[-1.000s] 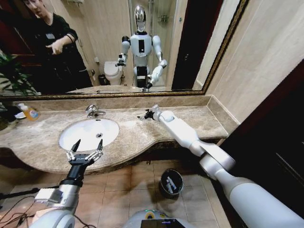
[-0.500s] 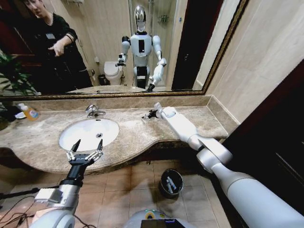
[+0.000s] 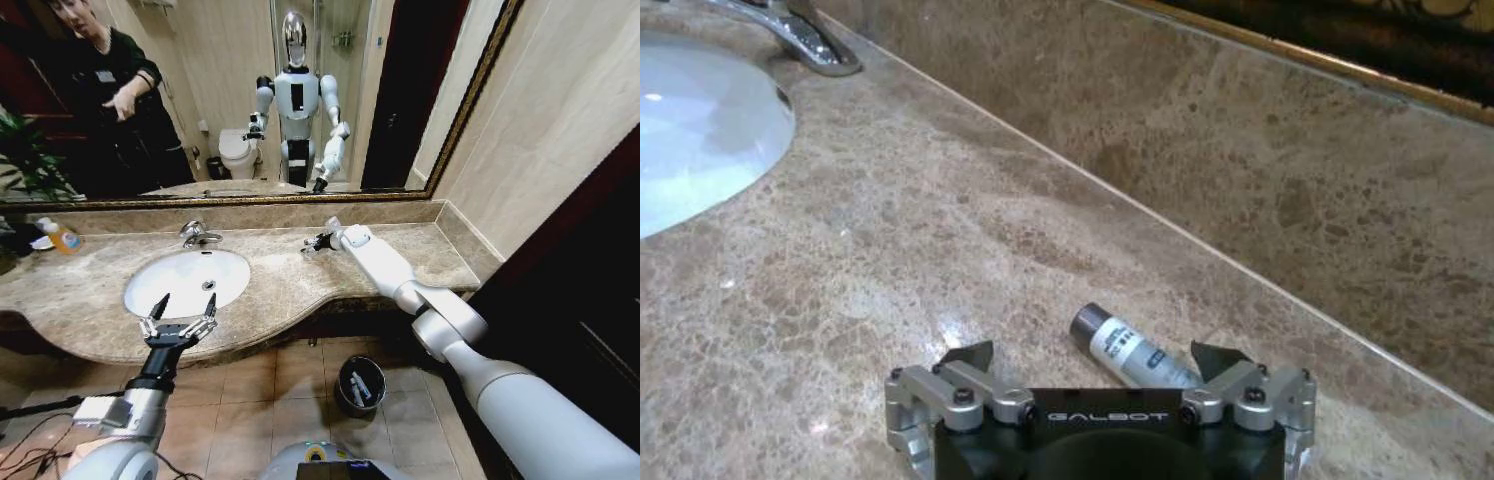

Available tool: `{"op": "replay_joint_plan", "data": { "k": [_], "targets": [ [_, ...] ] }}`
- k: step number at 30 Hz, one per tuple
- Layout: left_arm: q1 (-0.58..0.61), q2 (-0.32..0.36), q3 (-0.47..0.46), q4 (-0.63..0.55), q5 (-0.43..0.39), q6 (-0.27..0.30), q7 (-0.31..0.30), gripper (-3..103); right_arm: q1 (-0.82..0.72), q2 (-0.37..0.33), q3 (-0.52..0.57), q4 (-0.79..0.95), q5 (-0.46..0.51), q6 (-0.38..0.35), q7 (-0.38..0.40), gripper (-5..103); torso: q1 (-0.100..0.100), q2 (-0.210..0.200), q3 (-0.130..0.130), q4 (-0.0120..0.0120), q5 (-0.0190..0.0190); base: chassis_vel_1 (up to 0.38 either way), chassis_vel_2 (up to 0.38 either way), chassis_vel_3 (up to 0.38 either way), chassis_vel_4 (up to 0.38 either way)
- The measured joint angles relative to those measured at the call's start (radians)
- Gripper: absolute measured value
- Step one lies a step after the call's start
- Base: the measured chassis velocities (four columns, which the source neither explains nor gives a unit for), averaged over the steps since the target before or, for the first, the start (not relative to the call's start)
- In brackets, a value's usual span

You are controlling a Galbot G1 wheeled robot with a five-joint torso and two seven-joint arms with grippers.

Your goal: Pick up the trash from the sink and place it in the trash bin.

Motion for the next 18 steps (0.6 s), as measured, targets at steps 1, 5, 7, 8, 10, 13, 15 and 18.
{"op": "replay_joint_plan", "data": {
  "k": [1,5,7,8,10,13,15,18],
  "targets": [
    [0.000,0.000,0.000,0.000,0.000,0.000,0.000,100,0.000,0.003,0.001,-0.003,0.000,0.001,0.003,100,0.000,0.000,0.000,0.0000,0.0000,0.000,0.000,0.000,0.000],
    [0.000,0.000,0.000,0.000,0.000,0.000,0.000,100,-0.002,0.013,0.005,-0.010,0.007,0.005,0.026,96,0.000,0.000,0.000,0.0001,0.0000,0.000,0.000,0.000,0.000],
    [0.000,0.000,0.000,0.000,0.000,0.000,0.000,100,-0.003,0.012,-0.001,-0.005,0.016,0.005,0.036,91,0.000,0.000,0.000,0.0001,0.0000,0.000,0.000,0.000,0.000],
    [0.000,0.000,0.000,0.000,0.000,0.000,0.000,100,-0.003,0.010,-0.003,-0.002,0.021,0.005,0.041,86,0.000,0.000,0.000,0.0001,0.0000,0.000,0.000,0.000,0.000],
    [0.000,0.000,0.000,0.000,0.000,0.000,0.000,100,-0.003,0.008,-0.005,0.000,0.028,0.004,0.046,81,0.000,0.000,0.000,0.0001,0.0000,0.000,0.000,0.000,0.000],
    [0.000,0.000,0.000,0.000,0.000,0.000,0.000,100,-0.004,0.000,-0.004,0.007,0.034,-0.013,0.038,65,0.000,0.000,0.000,0.0002,0.0001,0.000,0.000,0.000,0.000],
    [0.000,0.000,0.000,0.000,0.000,0.000,0.000,100,-0.005,-0.003,-0.001,0.009,0.035,-0.019,0.036,59,0.000,0.000,0.000,0.0001,0.0000,0.000,0.000,0.000,0.000],
    [0.000,0.000,0.000,0.000,0.000,0.000,0.000,100,-0.006,-0.003,0.004,0.004,0.036,-0.020,0.043,48,0.000,0.000,0.000,0.0001,0.0001,0.000,0.000,0.000,0.000]
  ]
}}
